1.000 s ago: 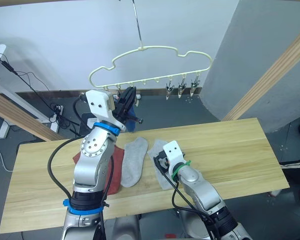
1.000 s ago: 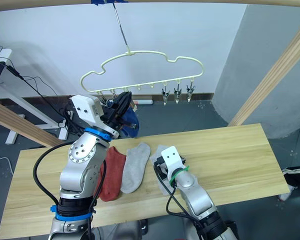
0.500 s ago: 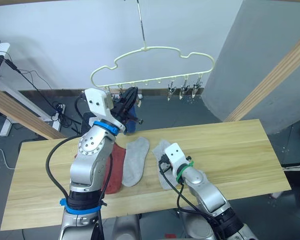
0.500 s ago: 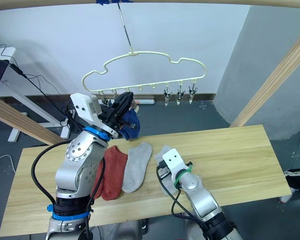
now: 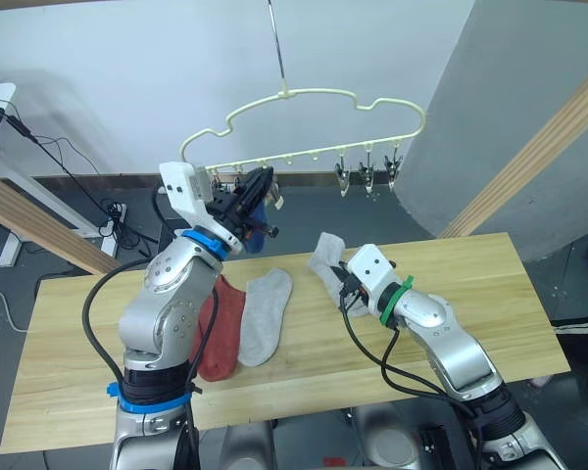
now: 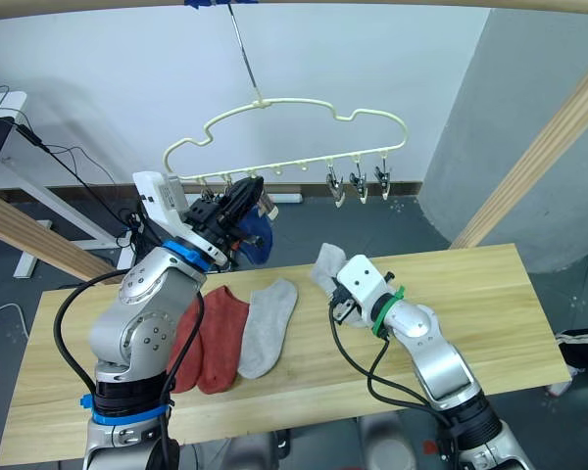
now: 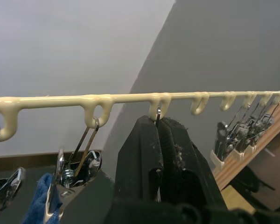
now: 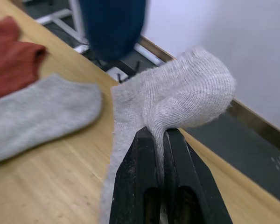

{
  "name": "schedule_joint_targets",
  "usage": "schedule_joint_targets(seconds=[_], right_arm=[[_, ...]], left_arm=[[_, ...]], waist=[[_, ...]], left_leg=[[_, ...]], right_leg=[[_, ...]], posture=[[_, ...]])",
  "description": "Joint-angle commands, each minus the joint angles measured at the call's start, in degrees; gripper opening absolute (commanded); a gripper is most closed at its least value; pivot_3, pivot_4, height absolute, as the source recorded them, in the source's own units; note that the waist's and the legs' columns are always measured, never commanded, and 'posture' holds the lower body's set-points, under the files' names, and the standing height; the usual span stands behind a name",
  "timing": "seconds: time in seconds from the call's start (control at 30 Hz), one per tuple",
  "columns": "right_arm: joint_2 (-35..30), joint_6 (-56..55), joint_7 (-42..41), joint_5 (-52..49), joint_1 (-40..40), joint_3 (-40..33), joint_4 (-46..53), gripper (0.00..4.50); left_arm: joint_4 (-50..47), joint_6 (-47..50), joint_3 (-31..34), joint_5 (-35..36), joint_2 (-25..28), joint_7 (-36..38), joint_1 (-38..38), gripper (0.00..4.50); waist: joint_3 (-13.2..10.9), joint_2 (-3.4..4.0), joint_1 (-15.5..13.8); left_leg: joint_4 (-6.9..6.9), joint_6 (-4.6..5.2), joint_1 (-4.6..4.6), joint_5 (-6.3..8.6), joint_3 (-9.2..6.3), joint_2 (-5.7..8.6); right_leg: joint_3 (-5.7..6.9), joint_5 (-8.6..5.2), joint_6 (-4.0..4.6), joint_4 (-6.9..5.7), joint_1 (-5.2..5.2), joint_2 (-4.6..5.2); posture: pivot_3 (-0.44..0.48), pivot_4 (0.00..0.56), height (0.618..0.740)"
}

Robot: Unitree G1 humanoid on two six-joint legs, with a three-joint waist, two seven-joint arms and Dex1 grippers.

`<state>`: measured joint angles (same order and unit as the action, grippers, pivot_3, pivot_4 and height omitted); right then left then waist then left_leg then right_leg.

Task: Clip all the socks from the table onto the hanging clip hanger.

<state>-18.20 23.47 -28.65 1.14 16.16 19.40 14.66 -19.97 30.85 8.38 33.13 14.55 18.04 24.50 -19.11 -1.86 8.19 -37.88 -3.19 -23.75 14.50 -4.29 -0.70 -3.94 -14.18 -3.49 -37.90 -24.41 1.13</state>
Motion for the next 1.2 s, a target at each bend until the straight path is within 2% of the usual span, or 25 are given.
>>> schedule_joint_targets(seconds=[0.03,0.2,0.6,1.2], right_arm=[[-0.8,-5.6,-4.0,-1.5,1.3,0.5,4.3,0.04],[-0.2,-10.1,-6.7,-1.5,3.1,1.4,2.7,0.04],[4.8,-12.3,-7.6,-2.8,8.8,0.1,-4.3,0.04],[7.7,-13.7,-6.2,-4.3,9.8,-1.8,-5.0,0.04]], left_arm=[[-3.8,2.1,1.6,4.4,0.4,-0.1,1.9,0.00],[-4.0,4.8,2.2,7.5,0.8,-0.3,2.4,0.00],[-5.0,5.8,1.9,9.0,1.4,-1.2,2.0,0.00],[-5.2,5.6,2.0,9.0,1.5,-0.8,0.6,0.00]], waist=[[0.0,-0.01,0.0],[0.0,0.00,0.0],[0.0,0.00,-0.1],[0.0,0.01,-0.1]], left_leg=[[-0.01,0.00,0.00,0.00,0.01,0.01],[0.00,0.00,0.01,0.00,-0.02,-0.01],[-0.01,0.00,0.00,0.00,-0.04,-0.01],[-0.01,-0.01,-0.01,0.00,-0.05,0.00]], right_leg=[[-0.01,0.00,0.00,0.02,0.00,0.01],[0.03,0.00,0.00,0.01,0.00,-0.01],[0.03,0.01,0.02,0.00,0.00,0.02],[0.05,0.02,0.03,-0.02,-0.02,0.04]], posture=[[-0.253,0.353,0.740],[-0.253,0.354,0.740],[-0.238,0.350,0.740],[-0.235,0.342,0.740]])
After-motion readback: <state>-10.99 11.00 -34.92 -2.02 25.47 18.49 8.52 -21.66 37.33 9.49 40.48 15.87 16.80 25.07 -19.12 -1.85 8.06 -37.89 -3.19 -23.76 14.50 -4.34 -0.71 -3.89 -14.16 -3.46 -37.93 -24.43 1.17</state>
